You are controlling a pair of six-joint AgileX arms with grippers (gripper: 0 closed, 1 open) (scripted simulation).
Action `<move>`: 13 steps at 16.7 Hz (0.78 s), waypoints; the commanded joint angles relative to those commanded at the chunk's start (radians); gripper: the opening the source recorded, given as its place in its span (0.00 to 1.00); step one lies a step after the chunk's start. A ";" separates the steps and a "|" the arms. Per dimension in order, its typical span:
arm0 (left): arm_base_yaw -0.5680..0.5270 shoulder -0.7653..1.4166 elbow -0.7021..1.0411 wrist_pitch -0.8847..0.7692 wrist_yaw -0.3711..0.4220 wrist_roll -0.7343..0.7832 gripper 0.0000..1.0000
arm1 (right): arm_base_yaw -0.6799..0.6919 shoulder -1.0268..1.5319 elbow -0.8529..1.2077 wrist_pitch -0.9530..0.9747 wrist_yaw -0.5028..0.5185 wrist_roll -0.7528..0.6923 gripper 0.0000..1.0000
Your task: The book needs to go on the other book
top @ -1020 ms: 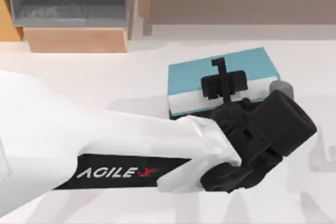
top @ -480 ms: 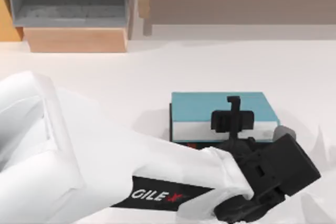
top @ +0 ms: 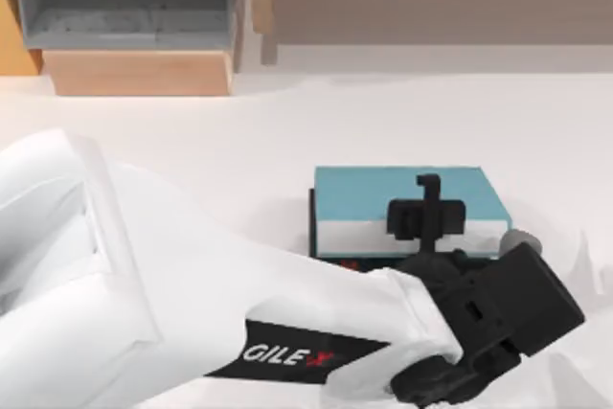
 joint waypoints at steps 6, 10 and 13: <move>0.000 0.000 0.000 0.000 0.000 0.000 0.53 | 0.000 0.000 0.000 0.000 0.000 0.000 1.00; 0.000 0.000 0.000 0.000 0.000 0.000 0.83 | 0.000 0.000 0.000 0.000 0.000 0.000 1.00; 0.000 0.000 0.000 0.000 0.000 0.000 1.00 | 0.000 0.000 0.000 0.000 0.000 0.000 1.00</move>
